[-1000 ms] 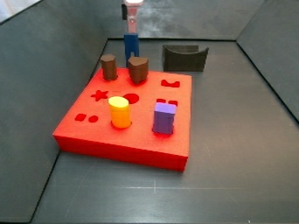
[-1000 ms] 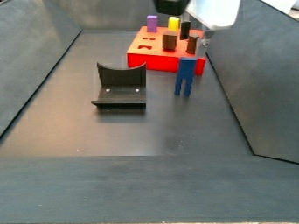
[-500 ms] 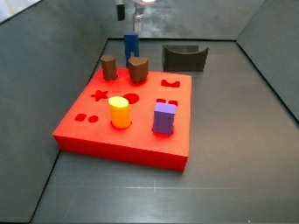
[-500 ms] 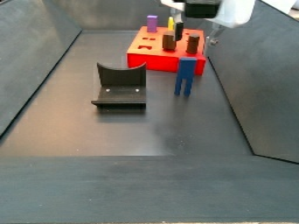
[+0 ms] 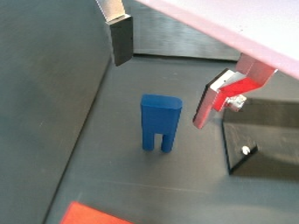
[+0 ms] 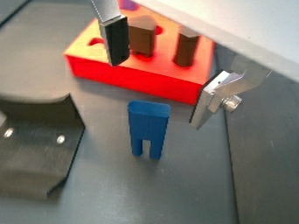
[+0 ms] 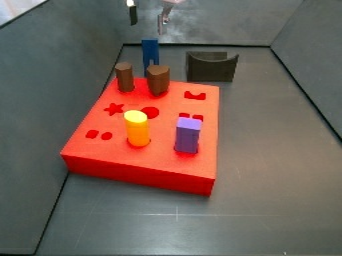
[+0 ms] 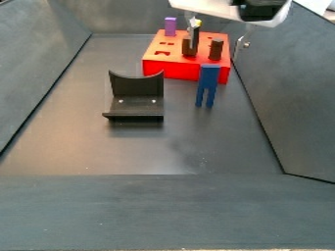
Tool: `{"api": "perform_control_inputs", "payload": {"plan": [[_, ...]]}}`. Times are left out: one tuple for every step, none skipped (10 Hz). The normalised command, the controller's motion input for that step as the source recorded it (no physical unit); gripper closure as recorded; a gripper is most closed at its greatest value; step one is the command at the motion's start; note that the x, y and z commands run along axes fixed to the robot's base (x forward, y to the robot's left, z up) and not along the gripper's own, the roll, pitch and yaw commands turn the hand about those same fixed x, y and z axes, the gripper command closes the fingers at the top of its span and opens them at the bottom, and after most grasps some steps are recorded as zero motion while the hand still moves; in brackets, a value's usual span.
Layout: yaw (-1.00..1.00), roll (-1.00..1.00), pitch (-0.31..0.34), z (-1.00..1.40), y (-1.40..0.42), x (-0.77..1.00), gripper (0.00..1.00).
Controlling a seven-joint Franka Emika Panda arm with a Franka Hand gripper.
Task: Pick up the square-circle object. Move up. Rotate the square-circle object. Move to above the board. Insert the square-circle object.
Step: Rotate the square-circle object.
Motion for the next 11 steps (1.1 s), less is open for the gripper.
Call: {"api": "perform_control_inputs", "payload": {"plan": [[1.00, -0.01, 0.008, -0.03, 0.00, 0.04, 0.00], [1.00, -0.01, 0.009, -0.03, 0.00, 0.04, 0.00], [1.00, -0.01, 0.010, -0.03, 0.00, 0.04, 0.00], [1.00, -0.02, 0.012, -0.03, 0.00, 0.04, 0.00], [1.00, -0.02, 0.014, -0.03, 0.00, 0.04, 0.00], [1.00, -0.02, 0.016, -0.03, 0.00, 0.04, 0.00], [0.80, -0.03, 0.019, -0.03, 0.00, 0.04, 0.00], [0.58, -0.03, 0.019, -0.03, 0.00, 0.04, 0.00], [0.39, -0.03, 0.019, -0.03, 0.00, 0.04, 0.00], [0.29, -0.03, 0.019, -0.03, 0.00, 0.04, 0.00], [0.14, -0.03, 0.019, -1.00, 0.00, 0.00, 0.00]]}}
